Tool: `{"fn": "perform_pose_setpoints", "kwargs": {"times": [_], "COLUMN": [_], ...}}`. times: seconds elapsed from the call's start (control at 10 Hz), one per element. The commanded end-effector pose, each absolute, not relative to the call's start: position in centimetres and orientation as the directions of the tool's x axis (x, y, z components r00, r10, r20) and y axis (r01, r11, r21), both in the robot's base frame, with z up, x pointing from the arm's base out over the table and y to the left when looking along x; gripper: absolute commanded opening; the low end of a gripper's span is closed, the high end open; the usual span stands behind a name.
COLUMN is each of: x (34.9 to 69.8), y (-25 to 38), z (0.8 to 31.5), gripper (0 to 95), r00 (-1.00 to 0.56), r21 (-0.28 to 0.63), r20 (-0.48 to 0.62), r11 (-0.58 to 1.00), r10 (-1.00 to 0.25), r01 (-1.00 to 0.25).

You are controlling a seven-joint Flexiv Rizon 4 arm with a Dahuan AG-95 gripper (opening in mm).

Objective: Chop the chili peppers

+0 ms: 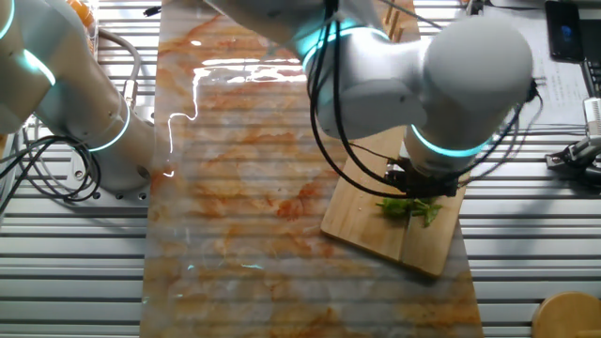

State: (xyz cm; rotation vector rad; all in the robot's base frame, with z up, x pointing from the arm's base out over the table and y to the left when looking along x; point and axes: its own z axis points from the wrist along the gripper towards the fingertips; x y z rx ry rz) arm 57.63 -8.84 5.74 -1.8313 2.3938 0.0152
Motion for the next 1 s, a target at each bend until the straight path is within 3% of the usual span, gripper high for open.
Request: {"fn": "perform_pose_setpoints", "kwargs": {"times": [0.1,0.3,1.0], "x": [58.3,58.6,56.5], "y": [-8.4,-7.9,-10.2], "z": [4.3,4.3,6.1], "gripper": [0.0,0.0,0.0], "r00": [-0.268,-0.293,-0.223], "r21": [-0.077,-0.046,-0.088], "r20": [-0.113,-0.108,-0.090], "r11": [0.277,0.299,0.231], "r10": [-0.957,-0.950,-0.971], "r01": [-0.958,-0.953,-0.969]}}
